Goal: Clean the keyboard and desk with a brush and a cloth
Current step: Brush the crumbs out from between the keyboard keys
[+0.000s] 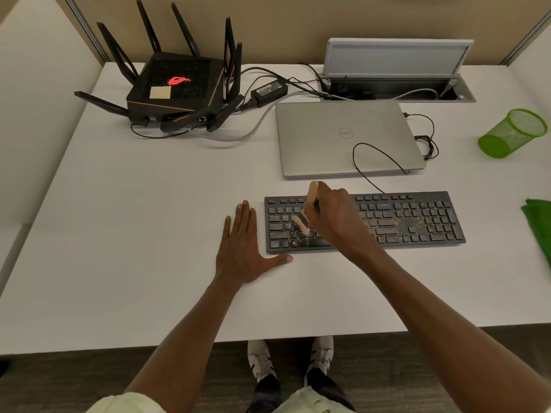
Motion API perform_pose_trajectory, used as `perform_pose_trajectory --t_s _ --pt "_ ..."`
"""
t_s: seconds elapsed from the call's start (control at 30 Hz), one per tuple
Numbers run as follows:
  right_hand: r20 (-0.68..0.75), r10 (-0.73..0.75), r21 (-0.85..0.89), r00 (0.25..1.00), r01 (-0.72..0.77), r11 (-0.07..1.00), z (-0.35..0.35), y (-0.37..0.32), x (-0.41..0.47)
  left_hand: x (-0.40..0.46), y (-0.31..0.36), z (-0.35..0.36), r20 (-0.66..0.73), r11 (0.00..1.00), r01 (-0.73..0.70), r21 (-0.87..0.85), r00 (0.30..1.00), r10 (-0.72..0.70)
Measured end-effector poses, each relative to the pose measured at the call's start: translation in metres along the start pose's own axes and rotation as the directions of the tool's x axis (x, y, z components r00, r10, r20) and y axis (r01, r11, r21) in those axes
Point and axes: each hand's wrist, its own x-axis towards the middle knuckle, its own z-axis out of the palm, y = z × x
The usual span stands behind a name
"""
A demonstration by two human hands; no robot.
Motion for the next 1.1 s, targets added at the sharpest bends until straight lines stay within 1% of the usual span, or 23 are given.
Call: perform_pose_trajectory --t_s 0.07,0.13,0.23,0.3,0.4,0.47,0.57,0.63,0.67,0.77,0.87,0.93,1.0,1.1 --pt "0.024 0.029 -0.019 0.999 -0.029 0.999 0.0 0.003 -0.002 0.0 0.0 0.0 0.0 1.0 -0.003 0.004 1.0 0.003" --pt "0.035 0.06 0.022 0.998 -0.061 0.998 -0.005 0.006 -0.002 -0.001 0.0 0.001 -0.003 1.0 -0.001 0.004 1.0 0.001" --pt "-0.076 0.081 0.098 0.994 -0.073 0.992 -0.009 0.005 0.004 -0.001 0.0 0.0 0.004 1.0 -0.003 0.018 1.0 0.003" --pt "-0.08 0.036 0.08 0.996 -0.029 0.996 -0.005 0.003 0.005 -0.001 0.0 0.0 -0.002 1.0 -0.003 0.019 1.0 0.003" --pt "0.011 -0.036 -0.017 0.999 0.036 0.999 0.004 0.004 -0.002 -0.001 0.0 0.0 -0.002 1.0 0.002 0.006 1.0 -0.002" --pt "0.037 -0.042 -0.057 0.998 0.044 0.997 0.004 0.007 -0.003 -0.001 0.0 0.001 -0.012 1.0 -0.002 0.0 1.0 0.002" --pt "0.004 -0.027 -0.035 1.0 0.028 0.999 -0.004 0.006 0.003 0.0 0.0 0.001 -0.008 1.0 -0.002 0.005 1.0 0.002" --pt "-0.024 -0.08 -0.012 0.996 0.08 0.997 -0.007 0.0 0.006 0.0 0.0 -0.001 -0.003 1.0 -0.003 0.011 1.0 0.003" --pt "-0.014 -0.117 -0.005 0.993 0.117 0.993 -0.008 -0.004 0.004 -0.001 0.0 -0.001 -0.004 1.0 -0.003 0.007 1.0 0.003" --pt "0.082 -0.191 -0.029 0.978 0.194 0.981 -0.007 -0.007 -0.005 -0.001 0.001 -0.001 -0.006 1.0 0.003 -0.008 1.0 -0.003" --pt "0.146 -0.168 -0.044 0.975 0.176 0.983 -0.012 -0.001 -0.005 -0.001 0.001 -0.002 -0.01 1.0 -0.001 -0.006 1.0 0.001" --pt "0.11 -0.147 -0.028 0.983 0.15 0.988 -0.016 0.002 0.001 -0.001 0.0 -0.002 -0.002 1.0 0.001 0.0 1.0 -0.001" --pt "0.044 -0.167 -0.011 0.985 0.168 0.986 -0.015 0.001 0.005 -0.001 0.001 -0.002 -0.002 1.0 0.001 0.002 1.0 -0.001" --pt "0.065 -0.174 -0.016 0.983 0.175 0.984 -0.007 -0.002 0.002 -0.001 0.001 -0.002 0.003 1.0 0.003 -0.001 1.0 -0.003"
